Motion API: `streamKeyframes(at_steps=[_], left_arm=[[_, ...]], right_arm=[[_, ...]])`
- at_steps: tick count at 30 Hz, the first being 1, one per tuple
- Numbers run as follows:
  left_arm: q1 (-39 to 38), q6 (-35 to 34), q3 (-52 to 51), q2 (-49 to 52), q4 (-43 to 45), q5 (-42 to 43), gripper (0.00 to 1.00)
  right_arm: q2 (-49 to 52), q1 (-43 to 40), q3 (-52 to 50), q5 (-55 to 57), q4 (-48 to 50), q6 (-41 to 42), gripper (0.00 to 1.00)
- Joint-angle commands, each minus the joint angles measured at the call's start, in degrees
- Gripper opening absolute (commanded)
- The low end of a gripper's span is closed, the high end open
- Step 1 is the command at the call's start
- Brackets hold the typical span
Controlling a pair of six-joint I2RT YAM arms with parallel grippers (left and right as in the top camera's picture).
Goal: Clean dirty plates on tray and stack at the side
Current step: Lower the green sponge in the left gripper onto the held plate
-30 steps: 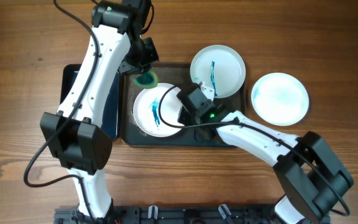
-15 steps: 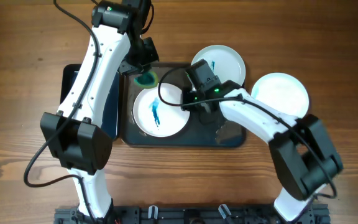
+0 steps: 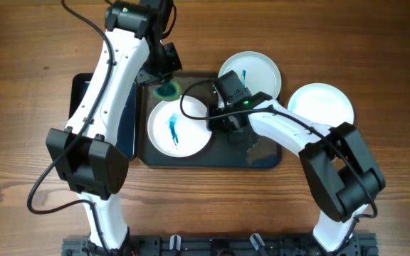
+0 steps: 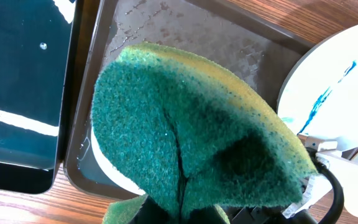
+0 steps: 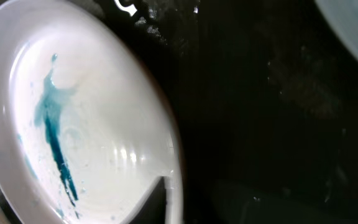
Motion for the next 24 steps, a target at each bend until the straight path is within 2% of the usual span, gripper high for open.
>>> streamKeyframes(at_steps=[1,9,16,17,21,24], left_arm=[[0.17,-0.68,-2.78,-0.68,0.74,-0.94,0.04],[0.31,-3.17,-14.10,-0.68,7.04,0.13,0.04],[1.07,-3.37,-17.31,-0.68,8.98,2.84,0.04],[1.07,-3.37,-17.73,-0.68,9.07,2.69,0.04],[1.33,-3.39,-20.46,-0.68,10.93,2.69,0.04],[1.97,-3.41,-22.43,-0.68,12.44,2.93,0.04]], right_arm=[[0.68,-0.20,0.50,0.17,0.39,1.99,0.04],[1.29,-0.22,0.50,0.68,-0.17,6.05,0.04],[1.29,-0.26,0.50,0.61,-1.20,7.23,0.05],[1.31,-0.31,0.50,0.61,-1.01,7.04,0.06],[1.31,-0.31,0.50,-2.27,1.88,0.39,0.22],[1.31,-0.31,0.50,-3.04,3.26,-2.01,0.24]])
